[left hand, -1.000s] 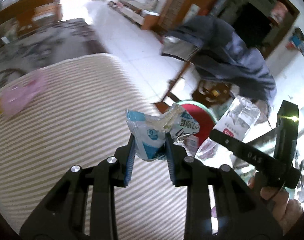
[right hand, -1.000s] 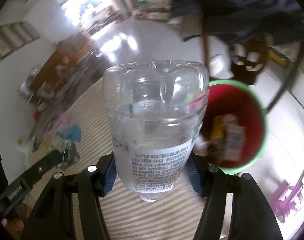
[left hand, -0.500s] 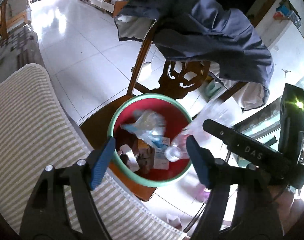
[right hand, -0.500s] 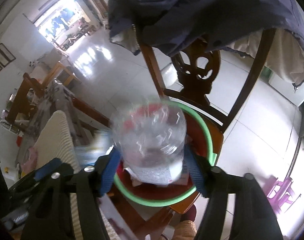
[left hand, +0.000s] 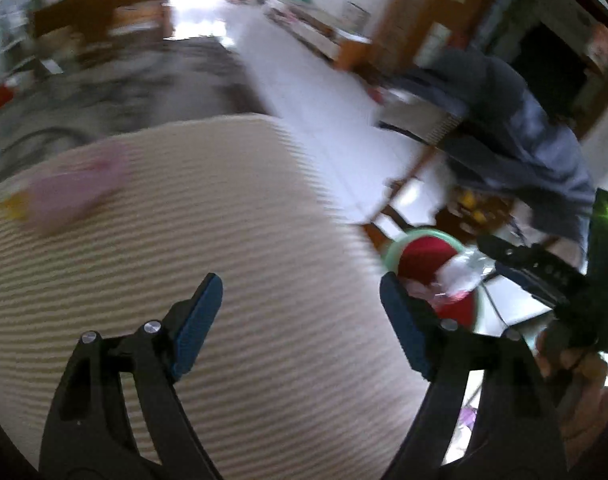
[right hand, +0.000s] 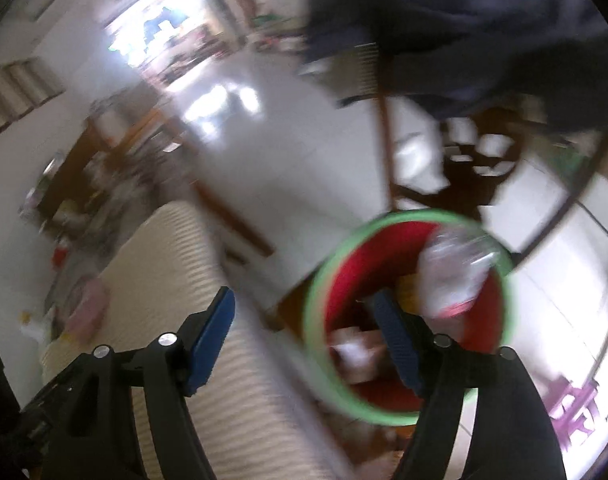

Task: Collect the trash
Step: 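Move both grippers back over the table, then grasp the pink plastic bag with the right gripper while the left gripper grasps the yellow package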

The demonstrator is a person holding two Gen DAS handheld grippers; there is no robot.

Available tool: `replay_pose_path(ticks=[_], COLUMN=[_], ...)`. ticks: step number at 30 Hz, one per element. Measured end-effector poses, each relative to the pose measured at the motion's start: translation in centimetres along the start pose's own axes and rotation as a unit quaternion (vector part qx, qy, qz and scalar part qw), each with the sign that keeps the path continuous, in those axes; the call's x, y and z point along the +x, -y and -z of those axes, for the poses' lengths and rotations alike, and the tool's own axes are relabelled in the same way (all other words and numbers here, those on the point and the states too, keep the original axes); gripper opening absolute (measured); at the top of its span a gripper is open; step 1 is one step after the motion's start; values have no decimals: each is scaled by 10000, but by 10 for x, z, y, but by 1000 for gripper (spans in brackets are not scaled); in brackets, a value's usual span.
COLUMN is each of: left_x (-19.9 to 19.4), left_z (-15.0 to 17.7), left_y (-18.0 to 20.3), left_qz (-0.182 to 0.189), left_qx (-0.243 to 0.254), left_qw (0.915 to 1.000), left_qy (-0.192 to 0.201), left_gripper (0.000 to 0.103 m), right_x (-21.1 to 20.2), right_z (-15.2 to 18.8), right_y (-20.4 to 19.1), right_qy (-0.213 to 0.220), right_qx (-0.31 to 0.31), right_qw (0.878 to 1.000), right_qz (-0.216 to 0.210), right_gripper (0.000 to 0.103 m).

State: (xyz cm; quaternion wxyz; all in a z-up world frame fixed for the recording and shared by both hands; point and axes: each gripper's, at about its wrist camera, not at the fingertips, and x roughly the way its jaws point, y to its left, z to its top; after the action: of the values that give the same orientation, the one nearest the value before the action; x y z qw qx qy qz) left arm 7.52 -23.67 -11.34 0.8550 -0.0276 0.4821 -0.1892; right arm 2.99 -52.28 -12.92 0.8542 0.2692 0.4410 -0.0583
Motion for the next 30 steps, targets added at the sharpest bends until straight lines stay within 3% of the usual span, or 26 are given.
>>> replay_pose_path(ticks=[7, 14, 19, 20, 21, 23, 24, 26, 30], left_x=[-47, -72, -69, -65, -57, -45, -36, -19, 3], left_z=[18, 20, -5, -14, -23, -33, -38, -46, -58], left_y=[-131, -213, -251, -255, -259, -264, -263, -258, -254], left_qz=[-661, -1044, -1222, -1224, -1202, -1280, -1367, -1476, -1178], left_qx=[-835, -1075, -745, -589, -387, -62, 158, 593, 945], left_qw=[9941, 9879, 9888, 9899, 9914, 9915, 9904, 9873, 9884], left_qy=[218, 394, 425, 418, 353, 226, 129, -8, -162], left_gripper=[80, 80, 82, 84, 85, 86, 86, 86, 87], right_x=[77, 166, 202, 204, 204, 202, 199, 186, 144], right_z=[29, 36, 42, 42, 42, 43, 42, 45, 52], right_y=[-176, -285, -305, -309, -313, -312, -308, -296, -269], right_qy=[-999, -1609, -1808, -1754, -1735, -1787, -1861, -1913, -1711], right_qx=[-772, -461, -81, -151, -214, -271, -250, -238, -518], right_qw=[9852, 9766, 9780, 9791, 9787, 9761, 9731, 9703, 9717], right_qz=[-1161, -1349, -1037, -1021, -1074, -1206, -1337, -1461, -1547], right_gripper=[75, 75, 75, 70, 57, 46, 32, 23, 19])
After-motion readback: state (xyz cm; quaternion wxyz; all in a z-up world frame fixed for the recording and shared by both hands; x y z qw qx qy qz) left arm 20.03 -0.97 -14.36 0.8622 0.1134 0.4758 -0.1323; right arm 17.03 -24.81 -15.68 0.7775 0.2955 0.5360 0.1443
